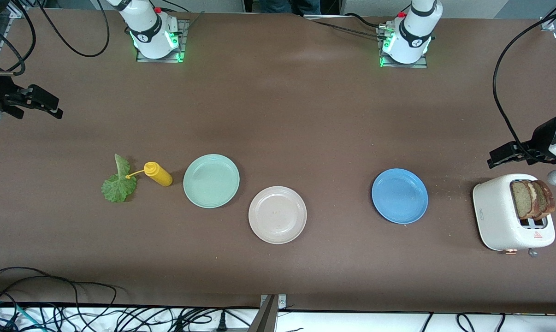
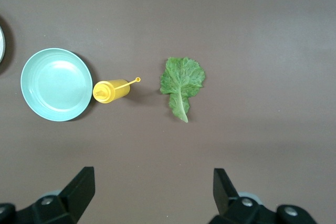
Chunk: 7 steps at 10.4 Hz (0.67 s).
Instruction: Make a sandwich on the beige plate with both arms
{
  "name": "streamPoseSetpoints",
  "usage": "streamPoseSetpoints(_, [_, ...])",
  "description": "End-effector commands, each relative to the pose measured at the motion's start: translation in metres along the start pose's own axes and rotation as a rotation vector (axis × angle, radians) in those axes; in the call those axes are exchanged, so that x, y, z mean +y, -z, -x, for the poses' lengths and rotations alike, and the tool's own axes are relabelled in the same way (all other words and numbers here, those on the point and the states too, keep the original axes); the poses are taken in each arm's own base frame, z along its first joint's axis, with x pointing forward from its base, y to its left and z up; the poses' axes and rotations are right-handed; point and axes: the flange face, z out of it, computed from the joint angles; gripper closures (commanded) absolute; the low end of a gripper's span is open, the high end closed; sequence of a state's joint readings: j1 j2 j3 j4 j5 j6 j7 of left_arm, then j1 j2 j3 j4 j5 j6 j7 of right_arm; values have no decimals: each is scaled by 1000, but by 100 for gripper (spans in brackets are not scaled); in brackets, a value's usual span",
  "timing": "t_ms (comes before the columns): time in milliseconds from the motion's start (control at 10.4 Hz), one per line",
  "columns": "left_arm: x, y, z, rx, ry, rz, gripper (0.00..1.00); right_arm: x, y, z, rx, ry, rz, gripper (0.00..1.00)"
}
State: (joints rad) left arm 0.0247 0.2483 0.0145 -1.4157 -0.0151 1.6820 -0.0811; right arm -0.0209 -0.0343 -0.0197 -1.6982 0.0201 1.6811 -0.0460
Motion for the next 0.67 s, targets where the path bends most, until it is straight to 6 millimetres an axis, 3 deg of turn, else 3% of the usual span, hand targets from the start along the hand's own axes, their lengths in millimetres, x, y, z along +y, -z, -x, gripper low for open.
streamPoseSetpoints(0, [1, 2, 0, 1, -4, -27, 0, 0, 7, -1, 4, 3, 0, 0])
streamPoseSetpoints(574, [3, 1, 0, 0, -5, -27, 0, 0, 7, -1, 6, 2, -1, 0])
